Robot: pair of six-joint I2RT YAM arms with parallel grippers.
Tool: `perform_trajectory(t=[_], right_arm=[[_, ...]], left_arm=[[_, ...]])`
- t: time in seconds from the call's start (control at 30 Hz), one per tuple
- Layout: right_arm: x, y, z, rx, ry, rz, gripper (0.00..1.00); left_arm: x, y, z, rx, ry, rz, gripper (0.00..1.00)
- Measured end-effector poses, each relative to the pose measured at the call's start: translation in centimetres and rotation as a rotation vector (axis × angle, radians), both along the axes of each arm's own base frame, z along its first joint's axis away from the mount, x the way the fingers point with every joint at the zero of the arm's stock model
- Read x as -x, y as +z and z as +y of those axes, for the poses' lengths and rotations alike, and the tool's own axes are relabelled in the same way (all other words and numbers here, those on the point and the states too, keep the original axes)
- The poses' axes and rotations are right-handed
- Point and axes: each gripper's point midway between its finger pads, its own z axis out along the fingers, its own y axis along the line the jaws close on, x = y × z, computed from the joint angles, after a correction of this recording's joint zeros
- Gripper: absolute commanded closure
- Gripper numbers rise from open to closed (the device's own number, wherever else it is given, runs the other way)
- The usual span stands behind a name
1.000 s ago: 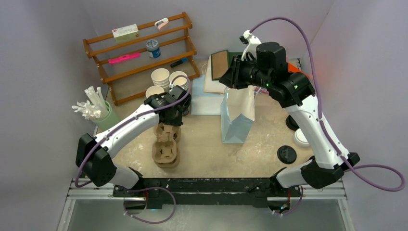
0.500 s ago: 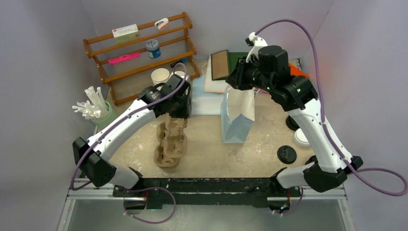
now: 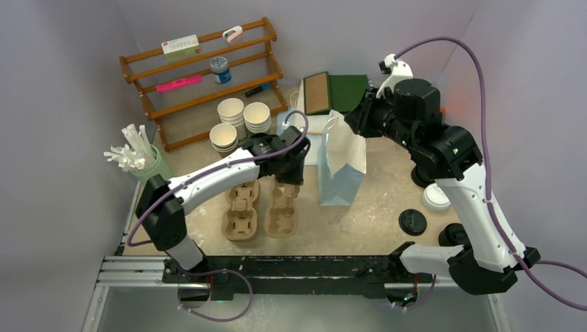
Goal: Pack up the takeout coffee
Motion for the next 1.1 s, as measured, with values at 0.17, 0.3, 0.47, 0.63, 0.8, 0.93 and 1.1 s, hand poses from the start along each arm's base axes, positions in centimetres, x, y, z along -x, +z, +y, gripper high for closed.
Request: perform_trajectory(t=[0.17, 0.3, 0.47, 0.63, 0.8, 0.93, 1.1], right_arm=[[0.6, -0.6, -0.6, 0.012, -0.012, 0.016, 0.73], [1.3, -0.3, -1.2, 0.007, -0.013, 0.002, 0.72], [2.9, -0.8, -2.2, 0.006, -0.011, -0.007, 0.72], [3.7, -0.5, -2.7, -0.005, -0.006, -0.026, 0.72], [3.9, -0.5, -2.7, -0.006, 0.004, -0.032, 0.72], [4.0, -0.7, -2.4, -0.004, 0.023, -0.030, 0.72], [4.0, -0.7, -2.5, 0.010, 0.030, -0.039, 0.71]], left_arm=[[-0.8, -2.5, -1.3, -0.027, 0.019, 0.008, 0.35], [-1.4, -2.9, -1.0, -0.049, 0.049, -0.012, 0.28], [-1.2, -2.0, -0.5, -0.067, -0.033, -0.064, 0.28], [2.2, 0.5, 1.1, 0.010, -0.342, -0.198, 0.14], [6.0, 2.4, 1.5, 0.132, -0.715, -0.420, 0.13], [6.9, 0.9, 0.4, 0.139, -0.958, -0.526, 0.15], [6.6, -2.8, -0.8, 0.089, -1.160, -0.543, 0.14]])
